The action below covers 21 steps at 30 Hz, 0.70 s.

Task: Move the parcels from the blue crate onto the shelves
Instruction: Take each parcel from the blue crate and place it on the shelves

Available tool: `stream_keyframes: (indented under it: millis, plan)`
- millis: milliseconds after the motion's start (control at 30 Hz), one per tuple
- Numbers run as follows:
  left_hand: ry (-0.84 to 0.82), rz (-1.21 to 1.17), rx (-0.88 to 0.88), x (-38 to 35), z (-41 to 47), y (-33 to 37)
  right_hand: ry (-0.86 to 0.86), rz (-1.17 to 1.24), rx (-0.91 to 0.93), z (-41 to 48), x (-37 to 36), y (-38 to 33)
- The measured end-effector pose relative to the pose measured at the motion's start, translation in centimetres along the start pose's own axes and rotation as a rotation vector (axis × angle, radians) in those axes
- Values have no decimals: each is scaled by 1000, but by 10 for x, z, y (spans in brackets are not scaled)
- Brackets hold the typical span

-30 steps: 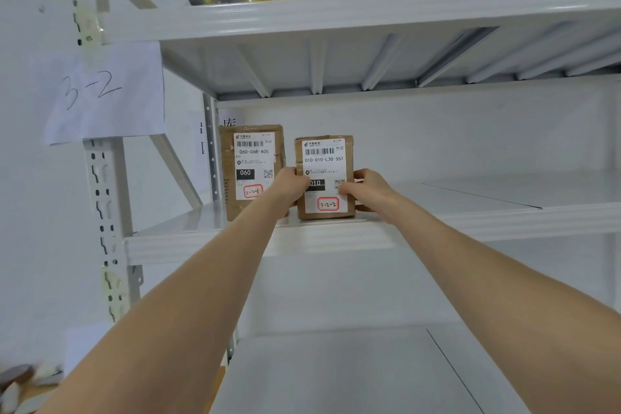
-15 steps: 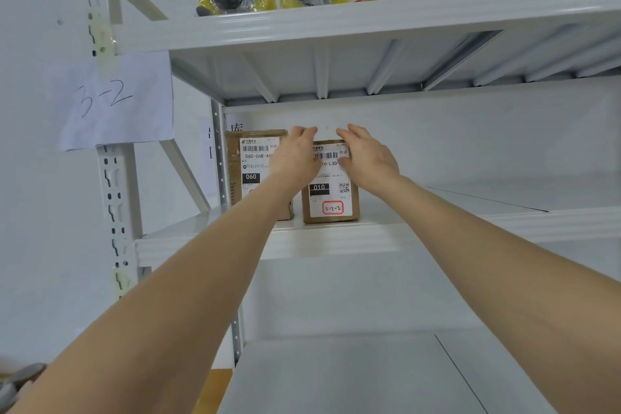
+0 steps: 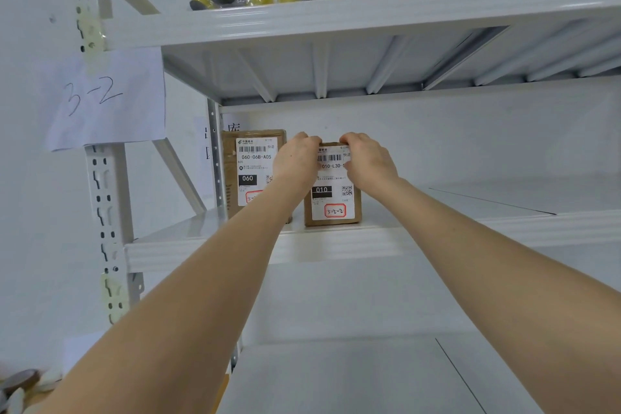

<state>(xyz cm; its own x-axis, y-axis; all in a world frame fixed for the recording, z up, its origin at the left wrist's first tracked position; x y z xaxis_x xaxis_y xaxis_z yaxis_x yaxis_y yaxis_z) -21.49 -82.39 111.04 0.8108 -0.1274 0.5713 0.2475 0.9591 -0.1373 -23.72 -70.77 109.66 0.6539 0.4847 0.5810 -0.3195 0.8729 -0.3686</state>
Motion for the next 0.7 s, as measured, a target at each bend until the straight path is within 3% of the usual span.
stream_keyframes:
  millis: [700]
  plan:
    - [0, -11, -36, -33, 21, -8, -8, 38, -15, 26, -29, 18]
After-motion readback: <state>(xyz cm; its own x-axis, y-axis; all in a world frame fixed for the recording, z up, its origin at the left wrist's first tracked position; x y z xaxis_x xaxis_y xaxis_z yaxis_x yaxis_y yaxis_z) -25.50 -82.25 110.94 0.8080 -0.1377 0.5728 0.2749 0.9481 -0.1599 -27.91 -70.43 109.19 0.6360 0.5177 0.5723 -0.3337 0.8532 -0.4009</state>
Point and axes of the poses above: each hand's wrist, its own z-axis towards the middle knuckle, its own x-axis out of the back of the hand, y = z × x, the point moved 8 cm from there along z, towards the middle knuckle, and after that the axes turned 11 degrees about -x, right-handed, at the moved point
